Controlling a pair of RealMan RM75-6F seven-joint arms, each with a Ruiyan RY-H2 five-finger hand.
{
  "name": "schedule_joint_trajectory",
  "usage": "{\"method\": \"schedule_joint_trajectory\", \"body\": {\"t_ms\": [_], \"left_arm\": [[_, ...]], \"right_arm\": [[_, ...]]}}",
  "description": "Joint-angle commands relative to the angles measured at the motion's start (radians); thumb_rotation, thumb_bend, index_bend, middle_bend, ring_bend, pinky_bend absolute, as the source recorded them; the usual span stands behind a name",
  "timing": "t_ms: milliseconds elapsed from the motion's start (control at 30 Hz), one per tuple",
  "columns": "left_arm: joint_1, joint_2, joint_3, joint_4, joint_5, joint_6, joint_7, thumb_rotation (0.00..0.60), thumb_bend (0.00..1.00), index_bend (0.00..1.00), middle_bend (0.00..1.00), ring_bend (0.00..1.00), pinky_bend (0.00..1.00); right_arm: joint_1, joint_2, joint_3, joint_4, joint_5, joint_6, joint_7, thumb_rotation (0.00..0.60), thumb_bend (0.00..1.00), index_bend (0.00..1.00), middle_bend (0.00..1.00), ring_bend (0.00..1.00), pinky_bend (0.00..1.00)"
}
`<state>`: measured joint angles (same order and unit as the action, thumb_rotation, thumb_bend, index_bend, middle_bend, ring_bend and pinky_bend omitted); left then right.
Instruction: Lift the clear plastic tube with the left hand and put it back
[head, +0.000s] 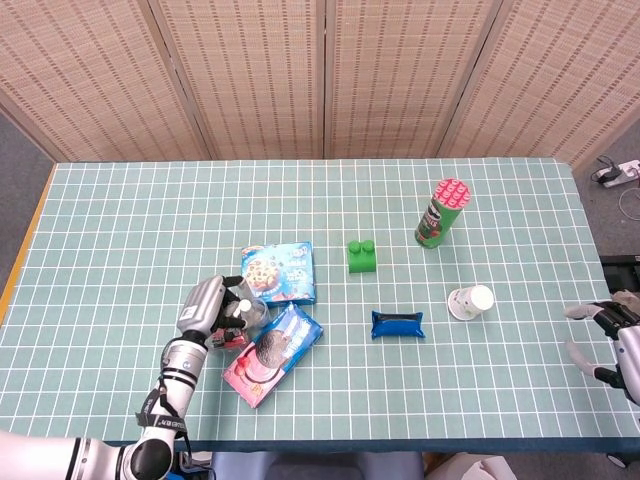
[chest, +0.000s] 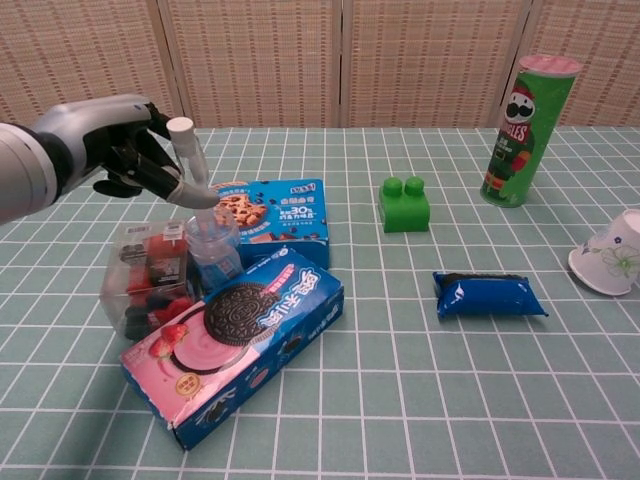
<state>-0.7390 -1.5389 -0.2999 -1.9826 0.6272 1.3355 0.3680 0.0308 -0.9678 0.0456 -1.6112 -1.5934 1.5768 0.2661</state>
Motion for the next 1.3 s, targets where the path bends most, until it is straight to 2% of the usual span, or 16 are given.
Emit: {"method": "schedule_joint_trajectory", "body": {"t_ms": [33,267,400,533,733,833,1067,1300], "left_arm": [[0.004,-0.007,0.003,0.012,0.001,-0.007,-0.001,0.6,0.25,0.73,1.0,1.0,1.0],[0.019,-0.014,0.009,0.038,0.012,-0.03,-0.021,0.6,0.25,0.65,1.0,1.0,1.0],[0.03,-0.01,0.015,0.039,0.044,-0.038,-0.035,0.6,0.25,0.52,1.0,1.0,1.0],[0.043,0.004,0.023,0.033,0.068,-0.049,-0.045,0.6,0.17,0.35,1.0,1.0,1.0],[0.067,0.038,0.044,0.006,0.093,-0.041,-0.035,0.6,0.11,0.22,1.0,1.0,1.0],[0.09,0.069,0.065,-0.018,0.122,-0.004,-0.01,0.6,0.1,0.2,1.0,1.0,1.0],[0.175,0.13,0.147,-0.044,0.273,0.165,0.076,0.6,0.1,0.2,1.0,1.0,1.0],[0.279,0.211,0.226,-0.009,0.425,0.277,0.08,0.6,0.1,0.22,1.0,1.0,1.0]], "right_arm": [[0.0,0.0,0.0,0.0,0.0,-0.001,0.0,0.6,0.27,0.4,0.44,0.33,0.51],[0.0,0.001,0.0,0.0,0.0,0.0,0.001,0.6,0.27,0.4,0.44,0.33,0.51],[0.001,0.001,0.0,0.0,0.0,-0.002,0.0,0.6,0.27,0.4,0.44,0.33,0.51],[0.002,0.0,-0.001,-0.002,-0.002,-0.004,-0.003,0.6,0.27,0.4,0.44,0.33,0.51],[0.002,-0.001,-0.002,-0.003,-0.002,-0.004,-0.006,0.6,0.27,0.4,0.44,0.33,0.51],[0.002,-0.002,-0.002,-0.002,-0.003,-0.004,-0.007,0.6,0.27,0.4,0.44,0.33,0.51],[0.006,-0.01,-0.004,-0.004,-0.002,-0.015,-0.032,0.6,0.27,0.4,0.44,0.33,0.51],[0.013,-0.029,-0.004,-0.008,0.011,-0.036,-0.085,0.6,0.27,0.4,0.44,0.33,0.51]]}}
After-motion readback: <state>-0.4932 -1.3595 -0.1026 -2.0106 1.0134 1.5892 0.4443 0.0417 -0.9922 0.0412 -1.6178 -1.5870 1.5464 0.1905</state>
